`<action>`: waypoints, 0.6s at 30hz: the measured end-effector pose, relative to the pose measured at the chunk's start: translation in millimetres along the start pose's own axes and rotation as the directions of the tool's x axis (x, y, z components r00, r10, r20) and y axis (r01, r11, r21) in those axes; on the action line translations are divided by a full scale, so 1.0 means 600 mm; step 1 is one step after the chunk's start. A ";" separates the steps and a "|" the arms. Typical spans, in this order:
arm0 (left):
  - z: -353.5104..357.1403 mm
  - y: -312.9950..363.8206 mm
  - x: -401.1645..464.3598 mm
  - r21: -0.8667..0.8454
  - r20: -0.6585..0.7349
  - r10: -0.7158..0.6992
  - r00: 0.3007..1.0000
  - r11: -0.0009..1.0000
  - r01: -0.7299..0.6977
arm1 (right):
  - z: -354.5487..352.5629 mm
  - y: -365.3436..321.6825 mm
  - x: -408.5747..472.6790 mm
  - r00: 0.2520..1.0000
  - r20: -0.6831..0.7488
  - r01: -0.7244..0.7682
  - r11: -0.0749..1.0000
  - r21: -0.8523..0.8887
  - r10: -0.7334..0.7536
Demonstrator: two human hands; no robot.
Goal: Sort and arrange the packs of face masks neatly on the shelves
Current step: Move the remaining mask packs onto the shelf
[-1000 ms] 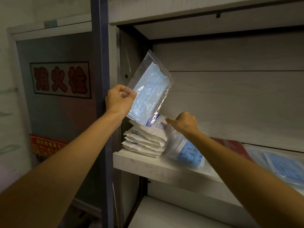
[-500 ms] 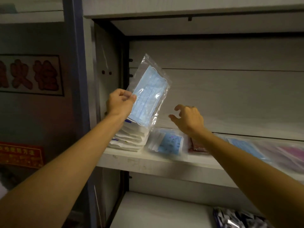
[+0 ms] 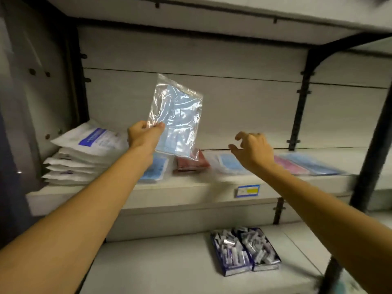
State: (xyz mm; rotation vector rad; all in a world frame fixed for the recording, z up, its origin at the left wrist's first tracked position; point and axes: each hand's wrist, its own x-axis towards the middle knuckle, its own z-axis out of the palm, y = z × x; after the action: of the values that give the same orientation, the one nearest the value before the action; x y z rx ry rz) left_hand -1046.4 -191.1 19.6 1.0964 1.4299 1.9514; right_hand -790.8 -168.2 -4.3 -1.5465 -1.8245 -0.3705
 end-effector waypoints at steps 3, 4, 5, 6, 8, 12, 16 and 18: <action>0.055 0.003 -0.022 -0.020 0.016 -0.023 1.000 1.000 0.023 | -0.033 0.063 -0.003 1.000 -0.017 -0.024 0.999 -0.030 0.023; 0.075 0.004 -0.032 -0.031 0.024 -0.027 0.999 0.999 0.028 | -0.043 0.085 -0.004 0.999 -0.021 -0.030 0.999 -0.035 0.029; 0.096 0.004 -0.042 -0.042 0.032 -0.038 0.999 0.998 0.039 | -0.054 0.107 -0.005 0.999 -0.023 -0.037 0.999 -0.039 0.036; 0.117 0.004 -0.053 -0.049 0.039 -0.049 0.998 0.998 0.050 | -0.064 0.131 -0.006 0.999 -0.024 -0.044 0.998 -0.043 0.043; 0.164 0.000 -0.077 -0.058 0.059 -0.081 0.995 0.995 0.084 | -0.085 0.181 -0.012 0.997 -0.024 -0.069 0.997 -0.041 0.068; 0.264 -0.010 -0.131 -0.059 0.142 -0.142 0.980 0.987 0.152 | -0.126 0.291 -0.028 0.996 -0.017 -0.093 0.994 -0.057 0.092; 0.363 -0.017 -0.194 -0.042 0.202 -0.161 0.966 0.984 0.173 | -0.166 0.385 -0.044 0.995 -0.025 -0.093 0.994 -0.061 0.092; 0.409 -0.019 -0.219 -0.044 0.211 -0.172 0.962 0.982 0.185 | -0.179 0.422 -0.049 0.995 -0.023 -0.101 0.993 -0.063 0.100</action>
State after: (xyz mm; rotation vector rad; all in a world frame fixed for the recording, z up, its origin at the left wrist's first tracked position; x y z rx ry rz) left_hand -771.2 -151.5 -0.6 1.0680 1.2983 1.6924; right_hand -515.3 -195.2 -3.3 -1.6660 -1.7271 -0.3982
